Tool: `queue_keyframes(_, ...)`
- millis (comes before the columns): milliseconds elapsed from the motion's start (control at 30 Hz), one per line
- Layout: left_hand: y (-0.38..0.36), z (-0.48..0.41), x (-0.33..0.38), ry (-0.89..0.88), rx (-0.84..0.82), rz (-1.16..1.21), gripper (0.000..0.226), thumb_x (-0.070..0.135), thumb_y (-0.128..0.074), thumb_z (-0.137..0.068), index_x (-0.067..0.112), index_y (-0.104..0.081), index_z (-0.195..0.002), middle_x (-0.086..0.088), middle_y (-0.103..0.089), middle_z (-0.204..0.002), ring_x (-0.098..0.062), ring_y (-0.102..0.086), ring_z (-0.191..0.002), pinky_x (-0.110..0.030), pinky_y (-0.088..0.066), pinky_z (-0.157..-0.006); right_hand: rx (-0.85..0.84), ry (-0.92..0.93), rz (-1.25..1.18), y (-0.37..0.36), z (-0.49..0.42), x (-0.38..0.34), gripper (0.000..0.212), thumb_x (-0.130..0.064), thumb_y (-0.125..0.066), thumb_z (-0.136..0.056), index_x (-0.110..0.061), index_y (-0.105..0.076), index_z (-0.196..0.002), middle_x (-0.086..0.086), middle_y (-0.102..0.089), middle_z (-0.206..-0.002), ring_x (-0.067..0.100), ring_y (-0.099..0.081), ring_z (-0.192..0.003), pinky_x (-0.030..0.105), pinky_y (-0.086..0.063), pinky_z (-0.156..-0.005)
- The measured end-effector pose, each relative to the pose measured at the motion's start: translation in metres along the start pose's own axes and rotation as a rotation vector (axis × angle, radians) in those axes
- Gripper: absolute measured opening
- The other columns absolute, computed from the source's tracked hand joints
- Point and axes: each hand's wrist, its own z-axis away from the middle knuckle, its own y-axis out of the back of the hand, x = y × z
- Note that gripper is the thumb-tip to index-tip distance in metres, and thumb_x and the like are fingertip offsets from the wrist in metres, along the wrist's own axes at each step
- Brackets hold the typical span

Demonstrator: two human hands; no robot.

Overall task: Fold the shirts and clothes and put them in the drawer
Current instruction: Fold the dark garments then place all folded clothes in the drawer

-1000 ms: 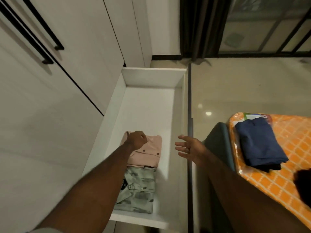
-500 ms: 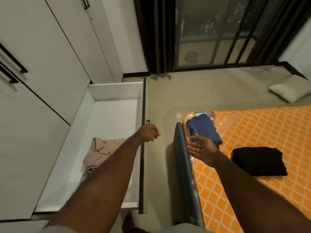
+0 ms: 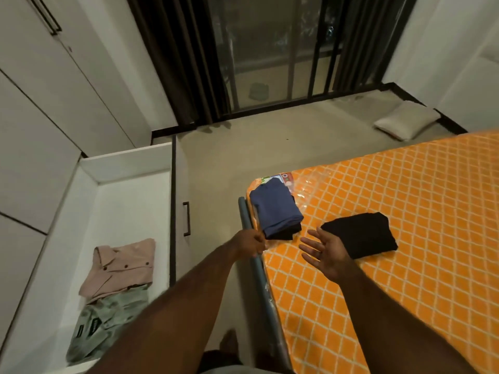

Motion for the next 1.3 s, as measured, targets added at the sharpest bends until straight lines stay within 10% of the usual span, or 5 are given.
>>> queue_keyframes(500,-0.133,-0.221,0.061,-0.052,-0.305,-0.006,0.025,0.040,-0.072,-0.092,0.018,-0.064,-0.100,-0.010,-0.068,-0.107,-0.025,-0.067,-0.089,-0.035,-0.055,-0.073,0.401,0.014,-0.504,0.173,-0.114,0.036,0.050,-0.039,-0.055,-0.103,-0.014,-0.050,-0.146,0.018,-0.060,-0.139,0.037,-0.059,-0.125,0.050,-0.046,-0.105)
queue_keyframes(867,-0.235,-0.414,0.092,-0.153,-0.243,-0.397,0.110,0.061,-0.083,-0.073,0.005,-0.029,-0.152,-0.017,-0.037,-0.151,-0.037,-0.044,-0.136,-0.045,-0.047,-0.103,0.814,0.155,-0.388,0.233,-0.248,0.049,0.046,-0.036,-0.074,-0.093,-0.006,-0.065,-0.128,0.012,-0.068,-0.127,0.028,-0.065,-0.115,0.042,-0.053,-0.098)
queue_keyframes(933,-0.242,-0.429,0.091,-0.112,-0.296,-0.389,0.120,0.063,-0.084,-0.069,0.007,-0.022,-0.156,-0.016,-0.035,-0.154,-0.037,-0.042,-0.138,-0.048,-0.045,-0.107,0.894,0.142,-0.363,0.241,-0.270,0.056,0.071,-0.050,-0.085,-0.076,-0.008,-0.064,-0.129,0.012,-0.066,-0.128,0.031,-0.064,-0.115,0.048,-0.054,-0.098)
queue_keyframes(1167,-0.255,-0.444,0.069,0.010,-0.530,-0.004,0.109,0.064,-0.096,-0.040,0.021,-0.062,-0.134,0.004,-0.069,-0.126,-0.021,-0.066,-0.113,-0.044,-0.051,-0.105,0.667,0.272,-0.438,0.239,-0.293,0.055,0.066,-0.037,-0.091,-0.073,-0.011,-0.068,-0.129,0.007,-0.074,-0.122,0.032,-0.072,-0.107,0.049,-0.061,-0.087)
queue_keyframes(1300,-0.256,-0.419,0.054,0.103,-0.591,0.248,0.085,0.052,-0.094,-0.062,0.018,-0.064,-0.134,0.002,-0.072,-0.123,-0.020,-0.070,-0.109,-0.041,-0.052,-0.105,0.430,0.227,-0.508,0.243,-0.279,0.048,0.062,-0.030,-0.084,-0.083,-0.010,-0.062,-0.137,0.014,-0.068,-0.132,0.039,-0.066,-0.120,0.057,-0.049,-0.106)
